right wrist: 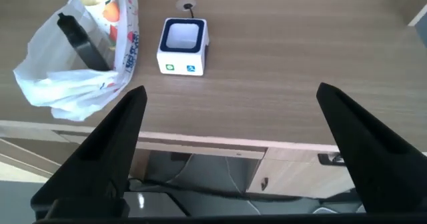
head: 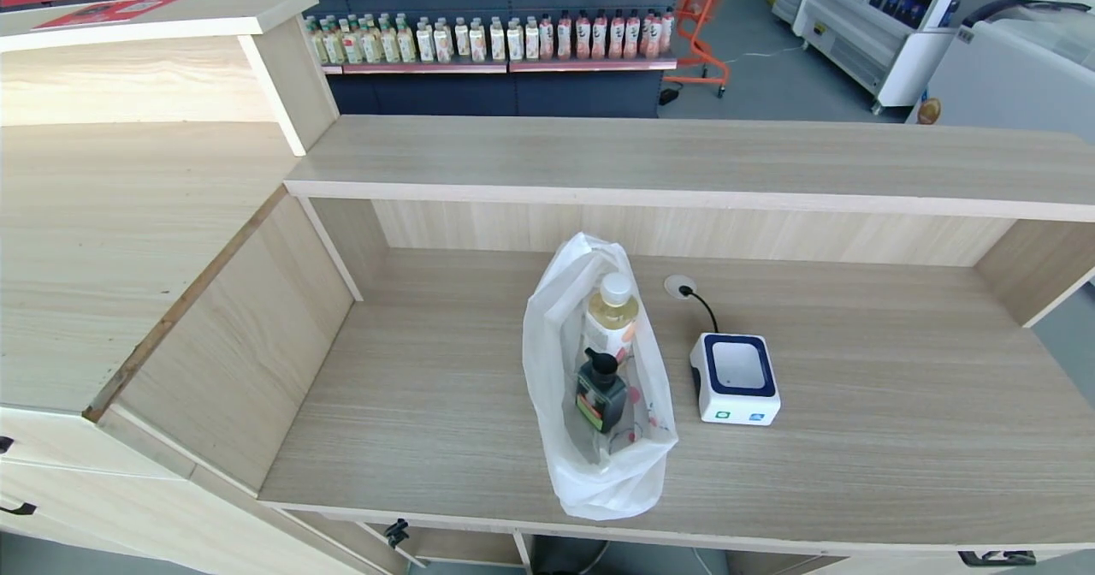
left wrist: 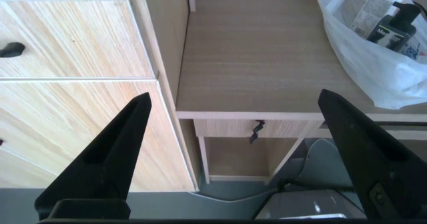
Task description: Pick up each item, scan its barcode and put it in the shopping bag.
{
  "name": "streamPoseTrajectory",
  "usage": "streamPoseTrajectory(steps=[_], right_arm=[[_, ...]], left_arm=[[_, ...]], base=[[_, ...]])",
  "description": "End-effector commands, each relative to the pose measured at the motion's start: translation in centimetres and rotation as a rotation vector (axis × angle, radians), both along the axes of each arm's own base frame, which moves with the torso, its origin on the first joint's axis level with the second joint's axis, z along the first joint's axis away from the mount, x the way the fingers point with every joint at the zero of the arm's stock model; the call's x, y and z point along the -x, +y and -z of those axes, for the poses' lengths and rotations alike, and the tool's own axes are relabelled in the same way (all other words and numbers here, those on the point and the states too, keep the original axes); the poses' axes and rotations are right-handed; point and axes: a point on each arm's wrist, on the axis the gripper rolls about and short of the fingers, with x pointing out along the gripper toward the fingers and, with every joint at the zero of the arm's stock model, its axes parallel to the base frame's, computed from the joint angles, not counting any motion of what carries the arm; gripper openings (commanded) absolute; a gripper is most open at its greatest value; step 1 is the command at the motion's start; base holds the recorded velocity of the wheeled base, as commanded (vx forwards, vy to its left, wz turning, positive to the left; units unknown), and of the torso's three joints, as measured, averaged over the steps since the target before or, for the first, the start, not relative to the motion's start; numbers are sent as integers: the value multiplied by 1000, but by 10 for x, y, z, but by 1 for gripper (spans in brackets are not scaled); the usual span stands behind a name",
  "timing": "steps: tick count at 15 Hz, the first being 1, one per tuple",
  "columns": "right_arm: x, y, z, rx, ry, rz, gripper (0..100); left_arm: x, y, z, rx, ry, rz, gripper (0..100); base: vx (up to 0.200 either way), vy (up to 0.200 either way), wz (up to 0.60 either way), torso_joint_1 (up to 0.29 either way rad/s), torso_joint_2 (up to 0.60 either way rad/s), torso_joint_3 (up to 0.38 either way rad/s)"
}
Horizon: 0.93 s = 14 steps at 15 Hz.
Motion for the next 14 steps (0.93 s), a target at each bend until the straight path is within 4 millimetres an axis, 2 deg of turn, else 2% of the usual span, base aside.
streamPoseTrajectory(steps=[1, 8, 9, 14], right_arm=[[6, 1, 10, -17, -7, 81, 100], [7, 1, 11, 5, -14, 44, 100], [7, 1, 11, -5, -13, 44, 0], [7, 0, 11, -63, -13, 51, 0]], left_arm=[[0, 0, 0, 0, 1, 0, 100], [0, 0, 0, 0, -1, 0, 100], [0, 0, 0, 0, -1, 0, 100], [0, 0, 0, 0, -1, 0, 100]], base=[[0, 0, 0, 0, 0, 0], [0, 0, 0, 0, 0, 0], [0, 0, 0, 0, 0, 0], [0, 0, 0, 0, 0, 0]])
